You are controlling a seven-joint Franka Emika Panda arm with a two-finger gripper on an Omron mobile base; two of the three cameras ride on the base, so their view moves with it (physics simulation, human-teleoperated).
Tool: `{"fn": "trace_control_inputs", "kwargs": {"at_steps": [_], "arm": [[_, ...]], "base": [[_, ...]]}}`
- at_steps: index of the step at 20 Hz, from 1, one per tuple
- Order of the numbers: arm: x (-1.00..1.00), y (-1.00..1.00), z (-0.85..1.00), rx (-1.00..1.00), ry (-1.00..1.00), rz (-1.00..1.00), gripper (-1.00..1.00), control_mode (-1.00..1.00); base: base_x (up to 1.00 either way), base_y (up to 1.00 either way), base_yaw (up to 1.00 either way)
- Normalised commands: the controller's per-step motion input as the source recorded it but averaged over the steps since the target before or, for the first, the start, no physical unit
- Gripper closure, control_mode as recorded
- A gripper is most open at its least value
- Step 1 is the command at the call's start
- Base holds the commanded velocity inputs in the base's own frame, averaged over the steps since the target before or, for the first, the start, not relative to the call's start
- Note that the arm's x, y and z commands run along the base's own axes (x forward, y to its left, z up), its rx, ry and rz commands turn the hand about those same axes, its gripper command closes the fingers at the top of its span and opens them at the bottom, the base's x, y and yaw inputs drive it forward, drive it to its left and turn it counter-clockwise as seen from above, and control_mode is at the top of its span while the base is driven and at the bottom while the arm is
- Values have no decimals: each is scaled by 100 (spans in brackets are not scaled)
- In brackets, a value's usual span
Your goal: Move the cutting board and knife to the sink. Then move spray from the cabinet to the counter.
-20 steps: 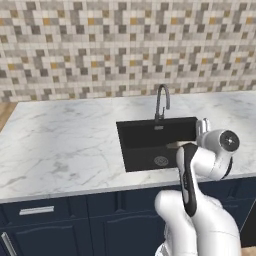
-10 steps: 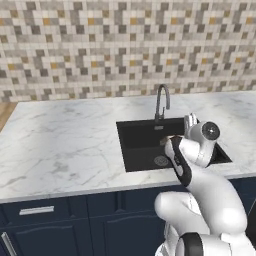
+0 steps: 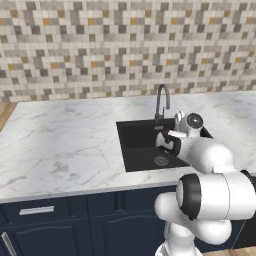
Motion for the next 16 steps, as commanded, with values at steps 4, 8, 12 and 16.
{"fn": "trace_control_inputs", "kwargs": {"at_steps": [4,8,12,16], "arm": [[47,0,-42,0,-12,0,100,-100],[22,0,-46,0,-17,0,100,-100],[30,0,-37,0,-1,0,100,-100],[49,0,-13,0,15,0,100,-100]], "base": [[0,0,0],[0,0,0],[0,0,0],[0,0,0]]}}
